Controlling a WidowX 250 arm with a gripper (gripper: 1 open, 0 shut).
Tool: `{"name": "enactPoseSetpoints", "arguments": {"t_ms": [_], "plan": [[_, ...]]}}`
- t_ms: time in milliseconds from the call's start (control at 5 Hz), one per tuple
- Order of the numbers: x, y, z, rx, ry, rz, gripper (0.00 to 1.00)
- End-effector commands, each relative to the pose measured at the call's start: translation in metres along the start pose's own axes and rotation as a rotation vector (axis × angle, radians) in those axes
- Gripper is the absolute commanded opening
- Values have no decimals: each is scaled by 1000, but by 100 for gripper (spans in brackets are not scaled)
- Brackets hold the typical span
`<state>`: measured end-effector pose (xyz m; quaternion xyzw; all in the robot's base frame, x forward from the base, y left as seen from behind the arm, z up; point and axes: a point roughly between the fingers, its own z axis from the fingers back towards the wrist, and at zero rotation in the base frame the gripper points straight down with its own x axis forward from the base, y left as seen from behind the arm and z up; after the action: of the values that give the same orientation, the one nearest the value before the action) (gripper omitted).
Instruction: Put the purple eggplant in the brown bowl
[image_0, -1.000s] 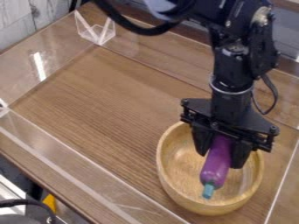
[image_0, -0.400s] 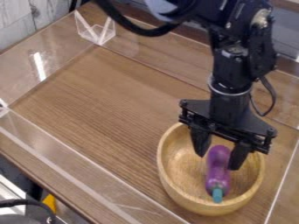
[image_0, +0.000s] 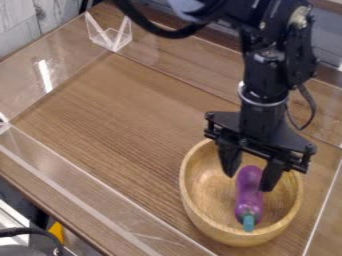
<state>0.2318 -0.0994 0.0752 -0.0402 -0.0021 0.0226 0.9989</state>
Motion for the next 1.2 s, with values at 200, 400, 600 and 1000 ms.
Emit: {"name": "enactPoseSetpoints", "arguments": {"t_ms": [200, 400, 600, 1000], "plan": [[13, 1, 16, -14, -48, 19, 0], [14, 4, 19, -8, -47, 24, 0], [15, 4, 22, -6, -49, 27, 0], [19, 8, 30, -1, -58, 39, 0]]}}
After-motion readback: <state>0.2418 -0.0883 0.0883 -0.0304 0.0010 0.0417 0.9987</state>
